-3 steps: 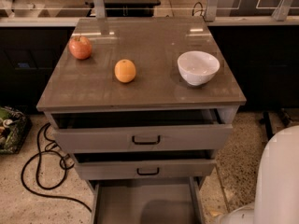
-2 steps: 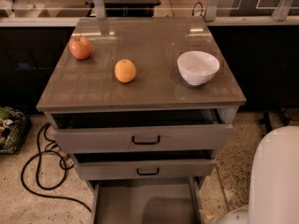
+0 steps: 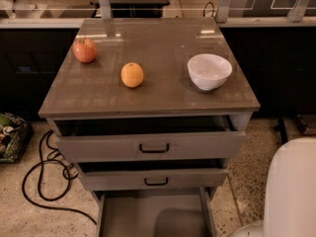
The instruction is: Close bottom drawer
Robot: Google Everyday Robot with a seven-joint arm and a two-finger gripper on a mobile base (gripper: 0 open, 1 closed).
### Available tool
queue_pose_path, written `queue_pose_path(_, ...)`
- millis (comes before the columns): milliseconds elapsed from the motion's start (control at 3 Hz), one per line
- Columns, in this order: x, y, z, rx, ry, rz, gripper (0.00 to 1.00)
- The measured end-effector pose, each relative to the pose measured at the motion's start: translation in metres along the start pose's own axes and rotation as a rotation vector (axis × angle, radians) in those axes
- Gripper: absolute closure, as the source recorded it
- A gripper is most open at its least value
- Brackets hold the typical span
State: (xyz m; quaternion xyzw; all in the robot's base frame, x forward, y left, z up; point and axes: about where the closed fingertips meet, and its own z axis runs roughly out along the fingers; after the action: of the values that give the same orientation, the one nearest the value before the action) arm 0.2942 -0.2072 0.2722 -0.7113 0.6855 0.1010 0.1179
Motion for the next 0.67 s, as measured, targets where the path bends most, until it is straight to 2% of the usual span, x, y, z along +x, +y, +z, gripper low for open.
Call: queue_pose_path(667, -0.0007, 0.0013, 0.0012, -0.003, -0.002, 0.0, 0.88)
